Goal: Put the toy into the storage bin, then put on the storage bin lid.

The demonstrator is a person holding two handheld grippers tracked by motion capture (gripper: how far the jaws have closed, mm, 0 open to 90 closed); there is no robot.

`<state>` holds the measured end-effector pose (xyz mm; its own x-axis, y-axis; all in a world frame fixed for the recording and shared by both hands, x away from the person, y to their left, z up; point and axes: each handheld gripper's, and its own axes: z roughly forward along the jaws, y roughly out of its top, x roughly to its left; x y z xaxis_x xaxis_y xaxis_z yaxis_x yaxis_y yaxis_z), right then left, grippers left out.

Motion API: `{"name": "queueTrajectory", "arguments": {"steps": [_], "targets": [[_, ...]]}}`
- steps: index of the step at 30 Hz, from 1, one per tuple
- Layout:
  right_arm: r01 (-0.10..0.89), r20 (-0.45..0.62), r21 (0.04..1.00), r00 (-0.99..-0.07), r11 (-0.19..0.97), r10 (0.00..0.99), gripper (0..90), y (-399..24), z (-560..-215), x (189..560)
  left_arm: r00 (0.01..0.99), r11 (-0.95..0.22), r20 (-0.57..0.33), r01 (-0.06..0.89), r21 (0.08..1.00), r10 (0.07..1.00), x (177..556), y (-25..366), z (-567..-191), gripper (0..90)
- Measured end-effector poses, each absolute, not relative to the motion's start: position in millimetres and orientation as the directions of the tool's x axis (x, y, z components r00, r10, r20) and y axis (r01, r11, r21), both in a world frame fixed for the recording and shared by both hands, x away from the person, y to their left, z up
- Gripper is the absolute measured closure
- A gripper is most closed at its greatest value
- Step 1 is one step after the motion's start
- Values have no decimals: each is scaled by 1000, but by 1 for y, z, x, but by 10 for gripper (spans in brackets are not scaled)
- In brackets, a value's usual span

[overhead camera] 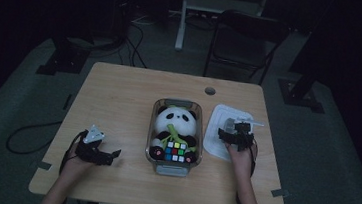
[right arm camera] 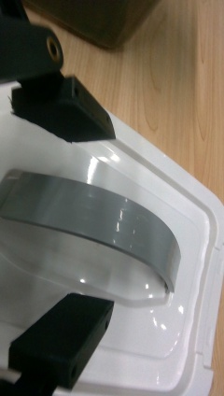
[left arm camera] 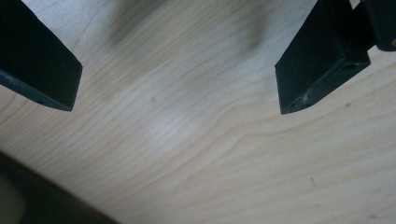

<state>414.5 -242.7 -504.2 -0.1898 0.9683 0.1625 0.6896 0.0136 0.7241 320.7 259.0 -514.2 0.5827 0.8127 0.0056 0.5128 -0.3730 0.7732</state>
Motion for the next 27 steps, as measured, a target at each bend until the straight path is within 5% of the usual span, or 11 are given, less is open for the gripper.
{"name": "queueTrajectory", "arguments": {"steps": [15, 21, 27], "targets": [[702, 107, 711, -139, 22, 984, 433, -237, -509, 417, 608, -406, 23, 501, 764, 793, 336, 240, -509, 13], [681, 23, 727, -152, 88, 988, 613, -228, -508, 413, 626, -411, 35, 469, 782, 779, 340, 228, -498, 13], [692, 90, 721, -152, 41, 984, 675, -236, -506, 413, 646, -422, 55, 429, 799, 761, 344, 213, -488, 13]]}}
